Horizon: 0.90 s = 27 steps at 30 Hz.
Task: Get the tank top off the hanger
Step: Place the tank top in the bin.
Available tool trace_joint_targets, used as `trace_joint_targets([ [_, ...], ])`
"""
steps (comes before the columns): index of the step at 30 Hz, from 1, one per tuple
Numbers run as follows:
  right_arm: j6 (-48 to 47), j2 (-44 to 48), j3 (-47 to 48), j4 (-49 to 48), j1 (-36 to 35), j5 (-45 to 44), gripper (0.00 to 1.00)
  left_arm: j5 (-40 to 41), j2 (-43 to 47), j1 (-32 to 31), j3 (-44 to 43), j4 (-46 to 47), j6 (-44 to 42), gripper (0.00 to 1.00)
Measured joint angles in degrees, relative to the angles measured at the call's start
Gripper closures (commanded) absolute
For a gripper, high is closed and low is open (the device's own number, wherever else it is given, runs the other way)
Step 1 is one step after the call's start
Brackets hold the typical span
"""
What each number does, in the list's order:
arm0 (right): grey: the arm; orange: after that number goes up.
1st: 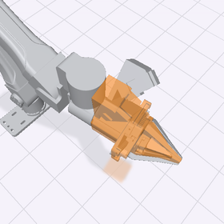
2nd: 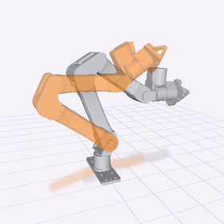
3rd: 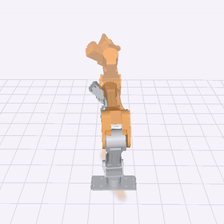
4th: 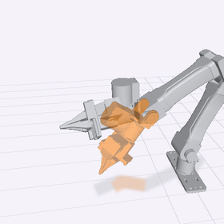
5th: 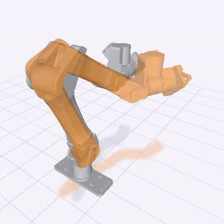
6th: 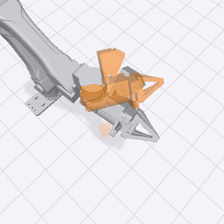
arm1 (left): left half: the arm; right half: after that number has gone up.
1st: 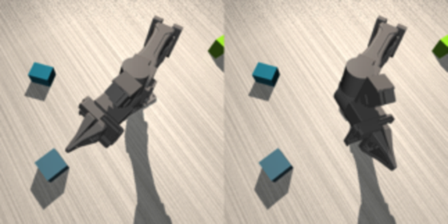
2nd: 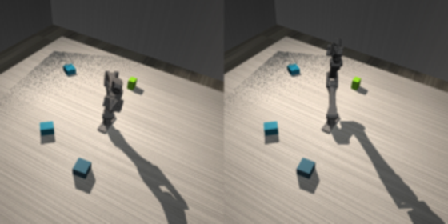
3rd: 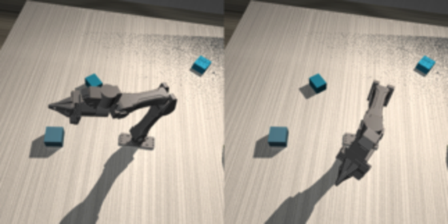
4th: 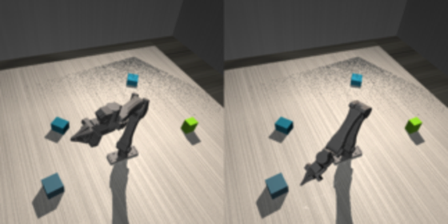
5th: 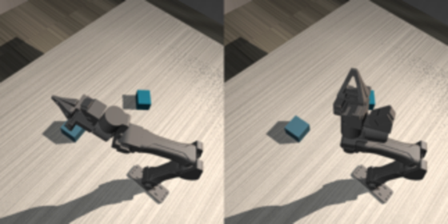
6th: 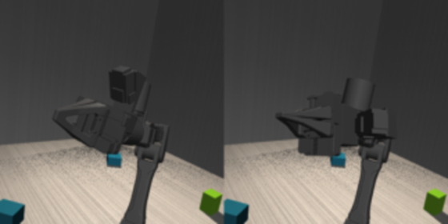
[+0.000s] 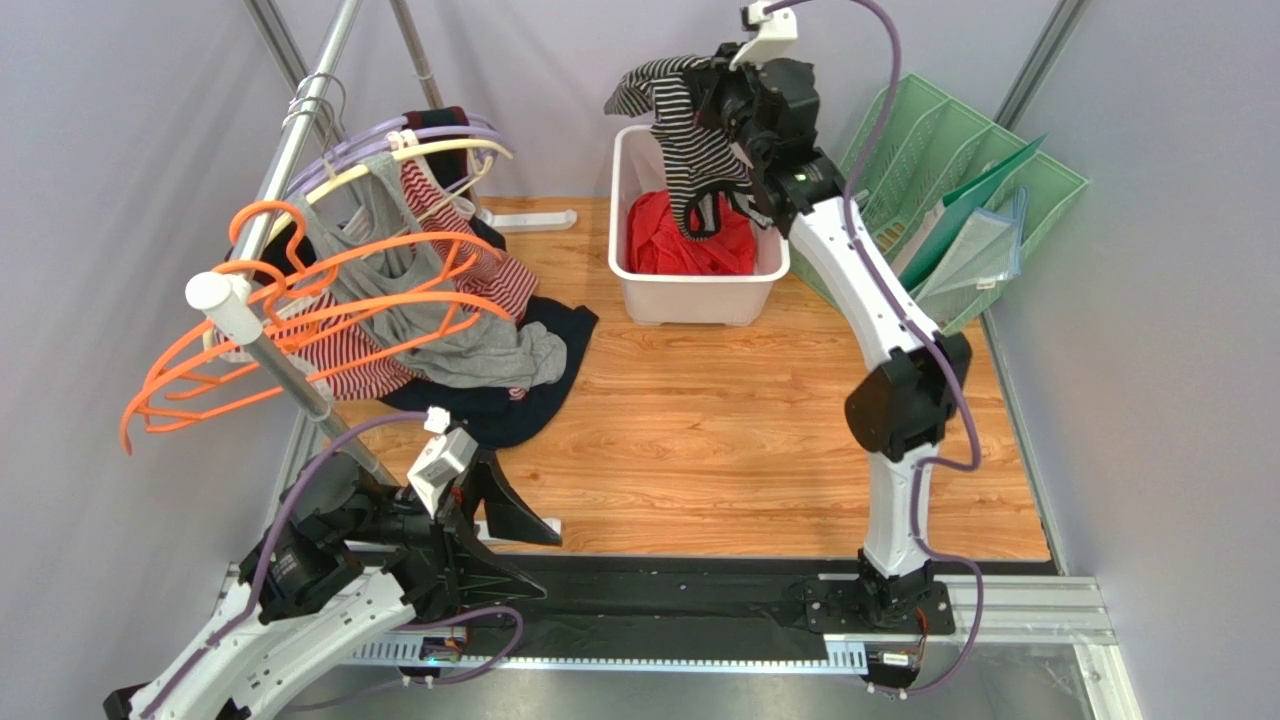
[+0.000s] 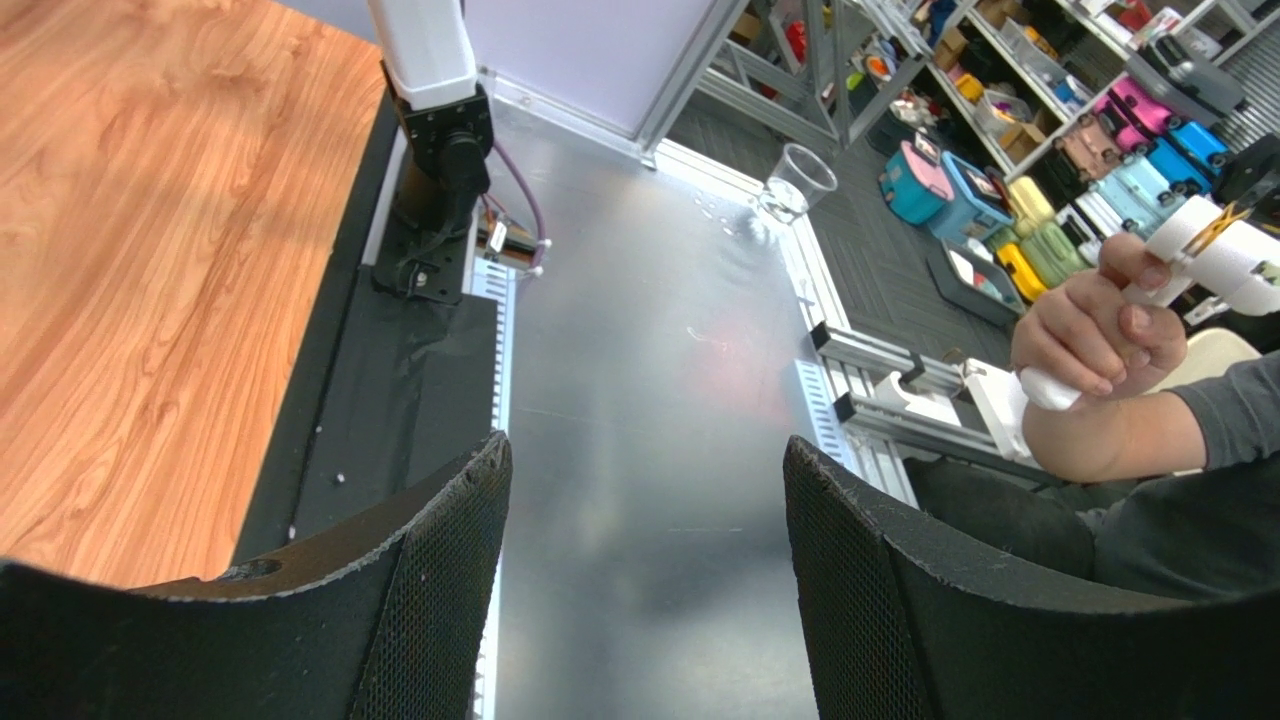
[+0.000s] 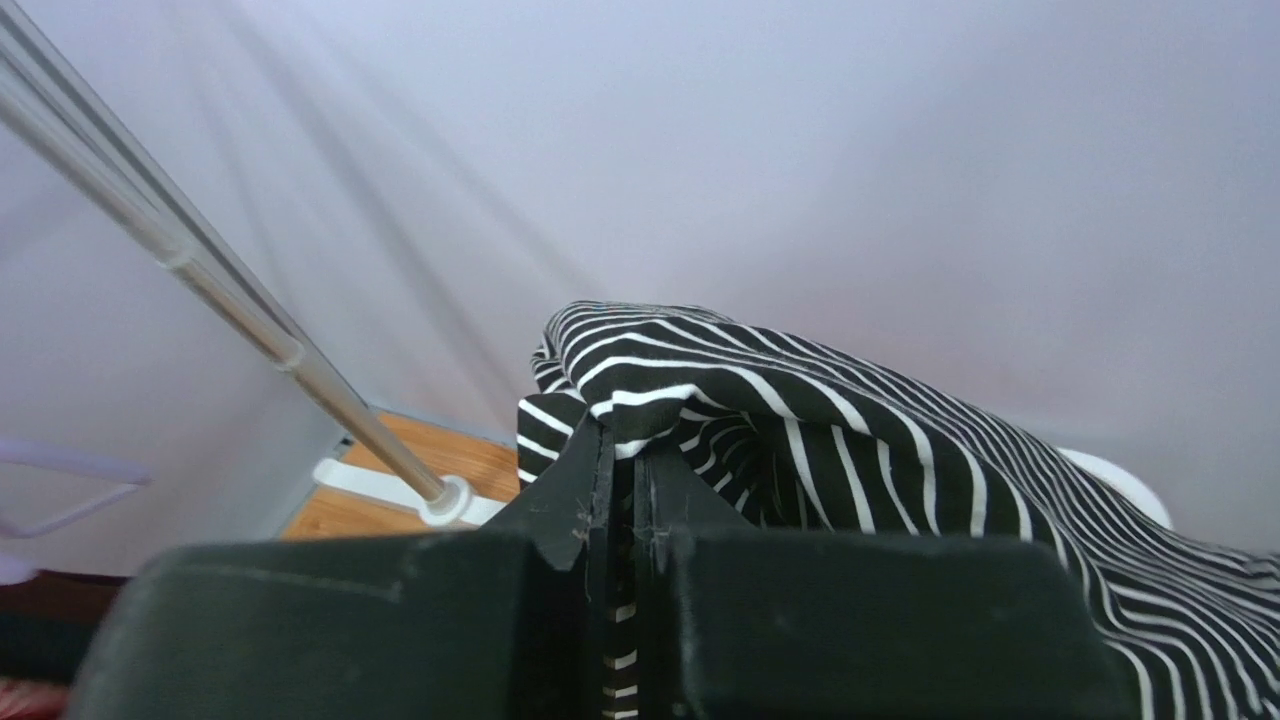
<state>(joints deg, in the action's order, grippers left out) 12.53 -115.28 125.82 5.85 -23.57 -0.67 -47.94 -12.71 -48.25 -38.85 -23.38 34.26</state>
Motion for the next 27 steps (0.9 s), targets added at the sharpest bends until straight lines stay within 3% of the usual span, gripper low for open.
trace_joint_targets([
  [4, 1.14, -7.21, 1.84, -0.35, 0.96, 2.36, 1.0, 0.46, -1.75, 0.0, -0.5, -0.7, -0.98, 0.28],
  [7, 2.34, -7.67, -1.7, -1.07, 1.29, 3.48, 1.0, 0.76, -1.95, 0.0, -0.74, -1.03, -1.2, 0.28],
  [13, 6.05, 0.81, -20.65, -4.48, 2.34, 0.66, 1.0, 1.11, -2.05, 0.0, -0.81, -1.01, -1.11, 0.28],
  [20, 11.34, 9.7, -32.33, -5.03, 9.44, -3.13, 1.0, 1.16, -3.63, 0.0, -0.85, -0.63, -0.96, 0.28],
  [27, 10.93, 8.66, -29.64, -1.84, 11.1, 0.79, 1.0, 1.31, -6.21, 0.0, -0.85, 0.92, -0.96, 0.28],
])
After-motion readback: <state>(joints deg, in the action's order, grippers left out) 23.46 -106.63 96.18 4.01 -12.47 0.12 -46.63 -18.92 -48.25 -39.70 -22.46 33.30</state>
